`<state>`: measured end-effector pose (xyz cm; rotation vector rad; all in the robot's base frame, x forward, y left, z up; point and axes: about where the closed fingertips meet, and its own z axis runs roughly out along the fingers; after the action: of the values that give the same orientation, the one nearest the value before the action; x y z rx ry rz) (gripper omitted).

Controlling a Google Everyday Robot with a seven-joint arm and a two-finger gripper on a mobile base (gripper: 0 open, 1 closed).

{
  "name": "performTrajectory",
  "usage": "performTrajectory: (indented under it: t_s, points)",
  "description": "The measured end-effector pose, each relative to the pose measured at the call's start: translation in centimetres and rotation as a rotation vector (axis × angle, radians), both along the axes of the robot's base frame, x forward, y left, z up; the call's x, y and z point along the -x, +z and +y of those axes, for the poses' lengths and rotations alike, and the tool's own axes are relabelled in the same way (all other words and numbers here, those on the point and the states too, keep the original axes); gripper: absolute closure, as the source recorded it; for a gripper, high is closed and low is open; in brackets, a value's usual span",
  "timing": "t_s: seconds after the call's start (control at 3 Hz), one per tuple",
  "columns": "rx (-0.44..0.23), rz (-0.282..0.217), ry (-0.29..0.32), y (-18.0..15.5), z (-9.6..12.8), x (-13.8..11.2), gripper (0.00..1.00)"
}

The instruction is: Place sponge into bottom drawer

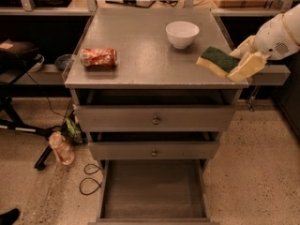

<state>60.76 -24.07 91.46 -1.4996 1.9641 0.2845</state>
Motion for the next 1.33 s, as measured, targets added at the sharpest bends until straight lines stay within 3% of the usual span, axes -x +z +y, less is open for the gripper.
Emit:
performTrajectory:
  t_s: [0.33, 0.67, 1.0, 1.33]
  points:
    - [-0.002, -0.004, -0.004, 0.0, 0.1, 0.2, 1.00]
    - [-0.010, -0.032, -0.039, 0.5, 0.4, 2.2, 1.00]
    - [-0.013, -0.085, -0.163, 0.9, 0.8, 6.1, 1.00]
    - [-0.002, -0.110, -0.245, -0.1, 1.4, 8.0, 1.00]
